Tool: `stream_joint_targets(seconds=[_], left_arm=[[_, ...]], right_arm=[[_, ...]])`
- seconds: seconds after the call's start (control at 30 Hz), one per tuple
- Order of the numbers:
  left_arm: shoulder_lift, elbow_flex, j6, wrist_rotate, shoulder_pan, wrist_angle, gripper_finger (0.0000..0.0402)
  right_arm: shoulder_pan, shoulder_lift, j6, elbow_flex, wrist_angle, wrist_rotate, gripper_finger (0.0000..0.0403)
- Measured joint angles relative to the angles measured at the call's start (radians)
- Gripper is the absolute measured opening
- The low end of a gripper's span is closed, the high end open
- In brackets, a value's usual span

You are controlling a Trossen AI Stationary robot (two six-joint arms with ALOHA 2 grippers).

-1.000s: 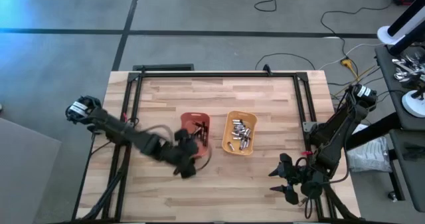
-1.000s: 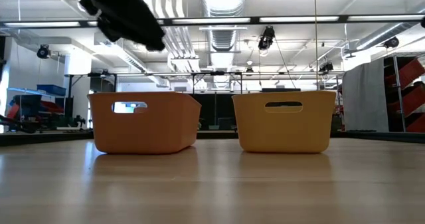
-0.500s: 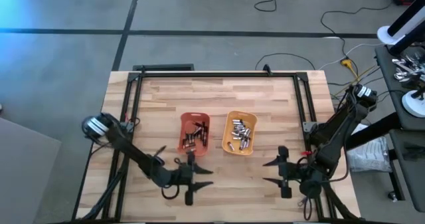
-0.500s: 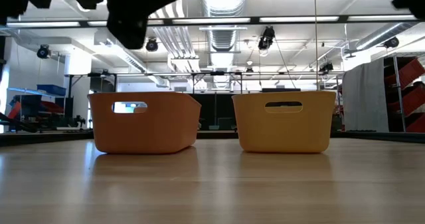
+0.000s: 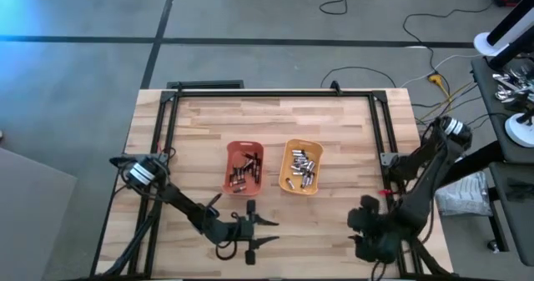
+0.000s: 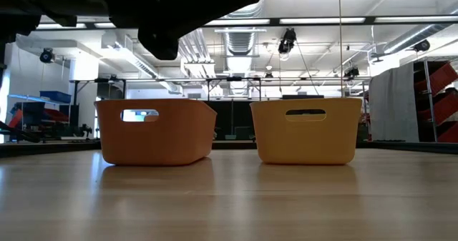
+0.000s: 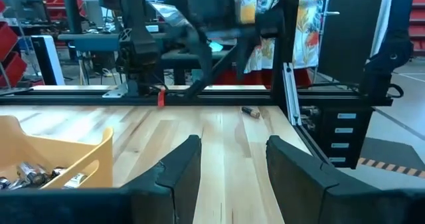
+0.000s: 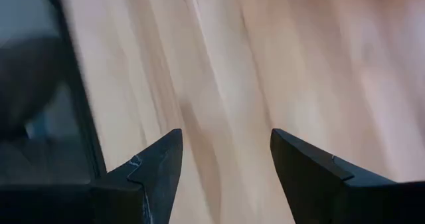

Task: Sort batteries
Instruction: Put the brown-black battery into the orange bin

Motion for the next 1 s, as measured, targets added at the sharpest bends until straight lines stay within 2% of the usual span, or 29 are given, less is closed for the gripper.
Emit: stream_joint_targets(seconds=[0.13, 0.3, 0.4, 0.47, 0.57, 1.0], left_arm=[[-0.003, -0.008, 0.000, 0.000, 0.000, 0.001, 0.0150], [-0.003, -0.008, 0.000, 0.001, 0.001, 0.000, 0.0150], [-0.004, -0.008, 0.014, 0.000, 0.007, 0.005, 0.0150], [-0.004, -0.008, 0.035, 0.000, 0.010, 0.009, 0.0150], [-0.004, -0.007, 0.051, 0.000, 0.012, 0.031, 0.0150], [-0.006, -0.007, 0.037, 0.027, 0.012, 0.052, 0.0150]], right_arm=[[0.028, 0.131, 0.094, 0.033, -0.017, -0.277, 0.0219], [0.074, 0.296, 0.128, 0.067, -0.020, -0.515, 0.0219], [0.082, 0.349, 0.151, 0.088, -0.026, -0.675, 0.0219], [0.084, 0.359, 0.156, 0.094, -0.026, -0.684, 0.0219], [0.087, 0.364, 0.152, 0.096, -0.026, -0.641, 0.0219], [0.133, 0.399, 0.026, 0.019, -0.021, -0.601, 0.0219]])
